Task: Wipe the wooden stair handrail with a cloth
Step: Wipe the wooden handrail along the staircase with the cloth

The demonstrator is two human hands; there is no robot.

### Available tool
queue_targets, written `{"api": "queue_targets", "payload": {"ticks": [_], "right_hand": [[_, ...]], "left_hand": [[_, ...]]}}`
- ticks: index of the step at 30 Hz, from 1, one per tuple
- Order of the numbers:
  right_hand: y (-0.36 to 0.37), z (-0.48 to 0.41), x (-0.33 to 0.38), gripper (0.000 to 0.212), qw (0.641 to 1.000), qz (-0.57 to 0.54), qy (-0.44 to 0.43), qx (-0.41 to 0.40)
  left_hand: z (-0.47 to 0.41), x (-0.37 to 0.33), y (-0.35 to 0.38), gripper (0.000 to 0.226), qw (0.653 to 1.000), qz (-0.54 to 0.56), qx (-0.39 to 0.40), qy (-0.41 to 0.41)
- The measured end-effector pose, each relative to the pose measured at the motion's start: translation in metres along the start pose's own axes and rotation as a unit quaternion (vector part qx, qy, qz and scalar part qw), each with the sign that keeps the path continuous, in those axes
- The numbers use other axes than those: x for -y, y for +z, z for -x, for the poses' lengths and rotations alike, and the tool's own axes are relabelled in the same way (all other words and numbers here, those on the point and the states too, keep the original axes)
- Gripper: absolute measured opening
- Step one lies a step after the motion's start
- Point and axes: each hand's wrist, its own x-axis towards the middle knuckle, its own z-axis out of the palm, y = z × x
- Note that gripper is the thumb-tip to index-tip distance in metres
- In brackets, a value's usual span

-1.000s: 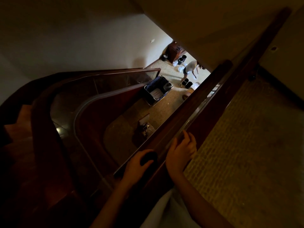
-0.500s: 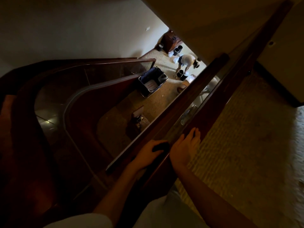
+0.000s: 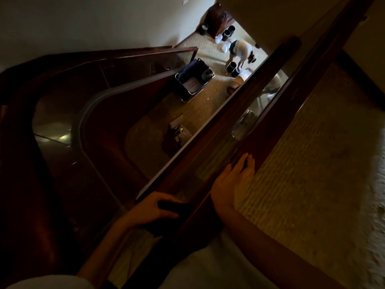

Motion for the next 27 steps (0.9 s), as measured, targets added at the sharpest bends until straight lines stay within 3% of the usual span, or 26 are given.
{"api": "queue_targets", "payload": {"ticks": [3, 9, 11, 14, 22, 27], "right_hand": [[0.002, 0.0, 0.001, 0.052, 1.0, -0.008, -0.001, -0.01], [-0.001, -0.001, 0.001, 0.053, 0.999, -0.029, -0.002, 0.018], [-0.004, -0.001, 0.003, 0.051, 0.999, -0.047, -0.011, 0.017], [-0.006, -0.001, 0.002, 0.049, 0.997, -0.078, -0.018, 0.021], [-0.001, -0.003, 0.0, 0.051, 0.992, -0.126, -0.012, 0.014], [0.002, -0.002, 0.0, 0.052, 0.991, -0.133, -0.015, 0.019]], "left_hand": [[0.004, 0.002, 0.006, 0.028, 1.0, -0.003, -0.024, 0.003], [-0.067, -0.055, 0.061, 0.036, 0.965, -0.092, -0.17, 0.18], [-0.086, -0.072, 0.069, 0.039, 0.957, -0.083, -0.202, 0.193], [-0.078, -0.075, 0.066, 0.038, 0.968, 0.026, -0.17, 0.182], [0.034, 0.003, 0.064, 0.039, 0.976, 0.11, -0.154, 0.107], [-0.021, -0.027, 0.064, 0.039, 0.976, 0.093, -0.139, 0.136]]}}
